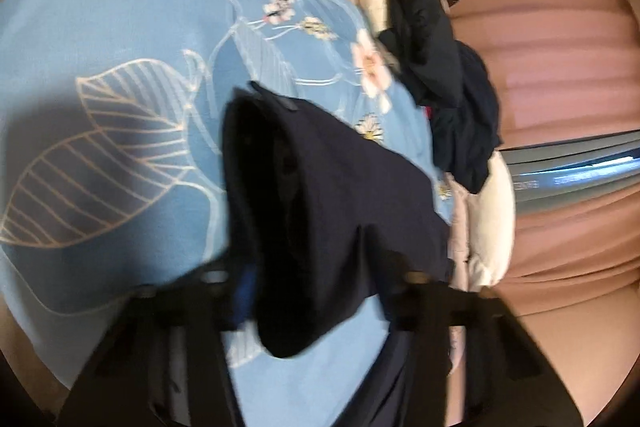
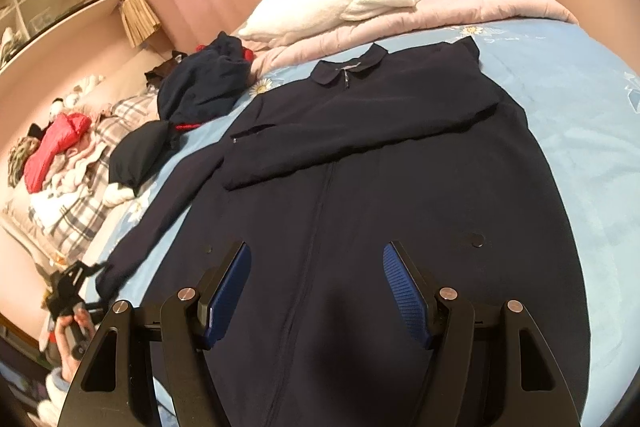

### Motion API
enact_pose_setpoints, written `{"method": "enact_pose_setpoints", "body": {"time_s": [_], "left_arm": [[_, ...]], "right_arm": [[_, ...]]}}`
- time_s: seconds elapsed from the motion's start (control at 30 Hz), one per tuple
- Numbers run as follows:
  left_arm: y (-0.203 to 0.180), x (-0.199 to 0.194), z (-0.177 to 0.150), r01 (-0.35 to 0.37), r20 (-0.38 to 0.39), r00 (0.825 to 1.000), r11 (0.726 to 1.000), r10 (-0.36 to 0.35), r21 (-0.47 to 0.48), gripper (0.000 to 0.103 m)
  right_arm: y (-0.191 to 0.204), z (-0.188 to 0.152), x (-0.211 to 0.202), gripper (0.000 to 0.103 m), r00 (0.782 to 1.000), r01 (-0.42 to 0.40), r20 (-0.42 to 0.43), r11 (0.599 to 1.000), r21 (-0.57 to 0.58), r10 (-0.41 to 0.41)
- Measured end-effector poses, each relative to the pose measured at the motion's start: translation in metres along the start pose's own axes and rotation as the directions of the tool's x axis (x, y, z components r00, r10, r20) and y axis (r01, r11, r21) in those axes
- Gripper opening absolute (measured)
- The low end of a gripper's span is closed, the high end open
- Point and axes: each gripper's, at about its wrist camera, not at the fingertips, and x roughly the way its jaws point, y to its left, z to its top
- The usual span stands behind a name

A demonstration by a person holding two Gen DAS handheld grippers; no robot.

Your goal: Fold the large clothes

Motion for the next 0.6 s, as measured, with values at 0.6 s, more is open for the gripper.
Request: {"method": "enact_pose_setpoints", "body": {"time_s": [0.6], "left_arm": [[-0.193,-0.022,-0.031,-0.090,0.131,0.991,0.880,0.032,0.466,0.008]], "right_arm": [[-0.022,-0.012,-0.003,0.069,1.000,-0.023,0.006,0.997,0.080,0.023]]}}
